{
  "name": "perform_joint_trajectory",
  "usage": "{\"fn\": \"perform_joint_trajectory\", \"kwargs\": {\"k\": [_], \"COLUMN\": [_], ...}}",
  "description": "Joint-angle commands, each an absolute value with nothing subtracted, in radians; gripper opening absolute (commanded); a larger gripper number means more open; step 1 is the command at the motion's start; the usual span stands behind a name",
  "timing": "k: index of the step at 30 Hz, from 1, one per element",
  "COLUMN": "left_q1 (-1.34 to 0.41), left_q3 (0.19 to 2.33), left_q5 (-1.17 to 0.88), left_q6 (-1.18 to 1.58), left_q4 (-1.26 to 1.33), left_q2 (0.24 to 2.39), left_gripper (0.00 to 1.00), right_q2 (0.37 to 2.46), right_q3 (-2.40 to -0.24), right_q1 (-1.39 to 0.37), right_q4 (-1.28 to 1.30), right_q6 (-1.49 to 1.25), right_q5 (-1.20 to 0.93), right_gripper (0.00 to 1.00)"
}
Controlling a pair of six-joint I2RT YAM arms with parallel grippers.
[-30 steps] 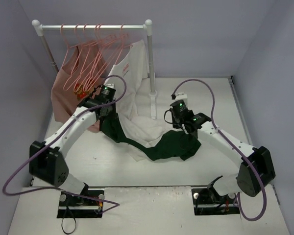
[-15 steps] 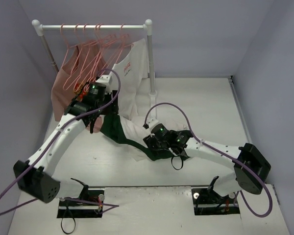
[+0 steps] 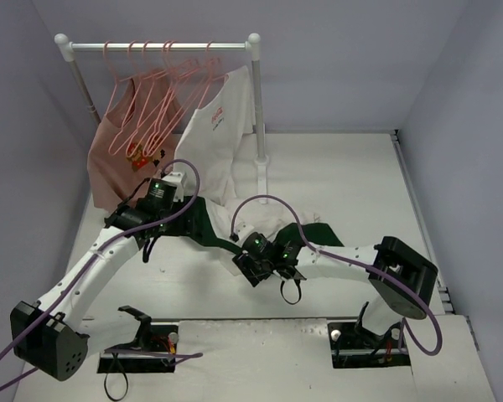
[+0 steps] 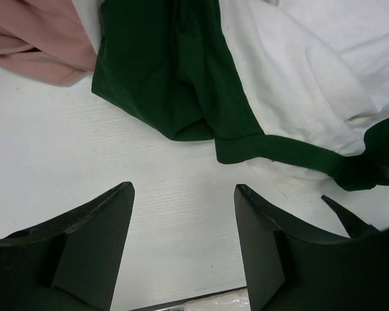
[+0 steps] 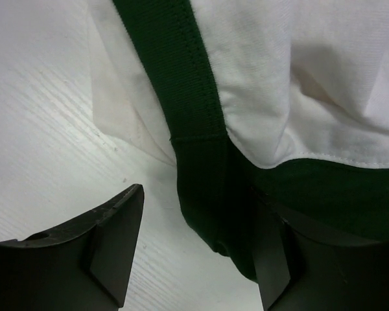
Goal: Place the t-shirt on the hanger
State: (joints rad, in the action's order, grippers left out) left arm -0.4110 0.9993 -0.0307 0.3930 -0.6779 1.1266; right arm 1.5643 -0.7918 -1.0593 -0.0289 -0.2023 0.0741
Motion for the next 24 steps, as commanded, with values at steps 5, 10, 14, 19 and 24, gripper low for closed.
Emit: {"fn": "perform_joint_trajectory", "kwargs": {"k": [5, 10, 14, 19, 24], "left_q1": [-0.408, -0.408, -0.409, -0.424, -0.455], "left_q3": [1.039, 1.062, 1.098, 1.135, 1.155], "left_q5": [-0.052, -0.095, -0.129, -0.179, -0.167], "left_q6": [0.341, 0.268, 0.208, 0.151, 0.153], "left_q4": [-0.646, -0.640, -0.638, -0.607, -0.572], "left_q2": [1.088, 1.107, 1.147, 1.193, 1.244], "left_gripper": [0.59, 0.59, 0.59, 0.59, 0.59], "right_q2": [1.540, 1.460, 1.430, 1.456, 1.549], "right_q3": [-0.802, -0.868, -0.948, -1.040, -1.115], "right_q1": [-1.062, -1.018, -0.894, -0.700, -0.597], "right_q4": [-0.034, 0.052, 0.096, 0.128, 0.137], "right_q6": [-0.314, -0.258, -0.224, -0.210, -0.213], "right_q5": [0.261, 0.282, 0.118, -0.084, -0.163], "right_gripper": [0.26, 0.02, 0.00, 0.00, 0.00]}}
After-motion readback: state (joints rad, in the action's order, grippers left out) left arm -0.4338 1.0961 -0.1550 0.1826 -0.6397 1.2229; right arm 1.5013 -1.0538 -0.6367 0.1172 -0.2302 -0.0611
